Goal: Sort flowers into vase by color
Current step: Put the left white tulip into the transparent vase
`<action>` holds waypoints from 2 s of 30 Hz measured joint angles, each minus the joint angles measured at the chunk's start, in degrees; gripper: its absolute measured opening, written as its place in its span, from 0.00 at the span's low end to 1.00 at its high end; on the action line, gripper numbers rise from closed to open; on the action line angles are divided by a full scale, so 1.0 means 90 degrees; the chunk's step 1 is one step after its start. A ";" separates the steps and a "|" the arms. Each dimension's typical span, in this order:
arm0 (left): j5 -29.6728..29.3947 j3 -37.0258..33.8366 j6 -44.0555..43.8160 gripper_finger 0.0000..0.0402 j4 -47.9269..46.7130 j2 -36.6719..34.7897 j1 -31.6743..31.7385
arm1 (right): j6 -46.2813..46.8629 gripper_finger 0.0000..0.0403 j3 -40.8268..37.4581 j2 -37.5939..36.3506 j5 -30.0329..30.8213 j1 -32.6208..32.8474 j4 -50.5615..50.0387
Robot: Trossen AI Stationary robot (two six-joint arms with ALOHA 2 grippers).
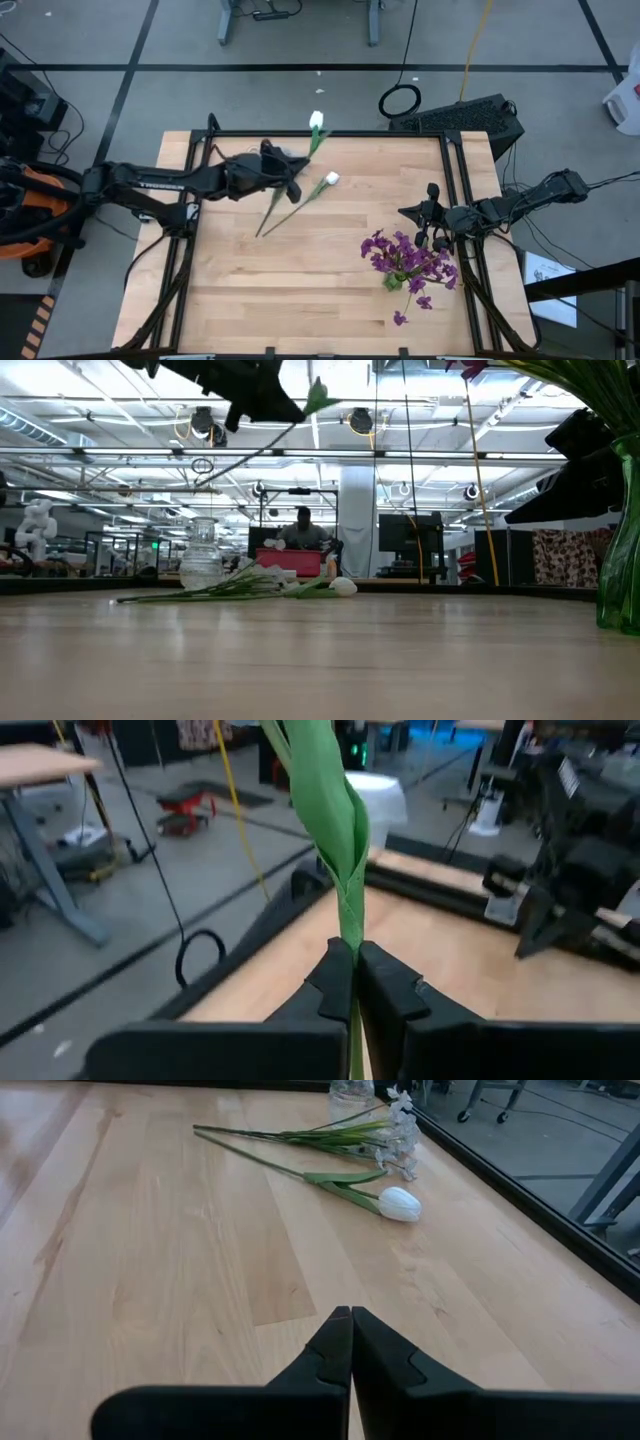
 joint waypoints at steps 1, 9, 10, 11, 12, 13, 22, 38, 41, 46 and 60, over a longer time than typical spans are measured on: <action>-0.0005 0.0000 0.0087 0.03 0.0093 -0.0046 0.0002 | 0.0001 0.00 0.0000 -0.0001 0.0001 0.0000 0.0000; -0.0264 0.0000 0.0635 0.03 0.0667 -0.0494 0.0186 | 0.0024 0.00 0.0000 0.0000 0.0002 0.0000 0.0000; -0.0241 0.0000 0.0671 0.03 0.0777 -0.0537 0.0201 | 0.0024 0.00 0.0000 0.0000 0.0002 0.0000 0.0000; -0.0207 0.0000 0.0707 0.03 0.0809 -0.0595 0.0216 | 0.0024 0.00 0.0000 0.0000 0.0000 0.0002 -0.0002; -0.0180 0.0000 0.0781 0.03 0.0868 -0.0644 0.0220 | 0.0024 0.00 0.0000 -0.0002 0.0002 0.0000 -0.0001; -0.0167 0.0000 0.0854 0.03 0.0981 -0.0689 0.0221 | 0.0024 0.00 0.0000 -0.0001 0.0001 0.0000 -0.0002; -0.0245 0.0000 0.1780 0.03 0.1877 -0.1028 0.0226 | 0.0070 0.00 0.0000 0.0000 0.0001 0.0001 -0.0056; -0.0137 -0.0683 0.2095 0.03 0.3286 -0.1259 0.1389 | 0.0119 0.00 0.0000 0.0000 0.0001 0.0001 -0.0137; 0.0176 -0.1097 0.2003 0.03 0.3712 -0.1434 0.1562 | 0.0122 0.00 0.0000 0.0000 0.0002 0.0002 -0.0145; 0.0372 -0.1605 0.2171 0.03 0.4435 -0.1653 0.1747 | 0.0224 0.00 0.0000 -0.0002 0.0015 0.0001 -0.0143; 0.0206 -0.2776 0.2302 0.03 0.5745 -0.1725 0.2503 | -0.0184 0.00 0.0000 0.0000 0.0762 0.0001 -0.0112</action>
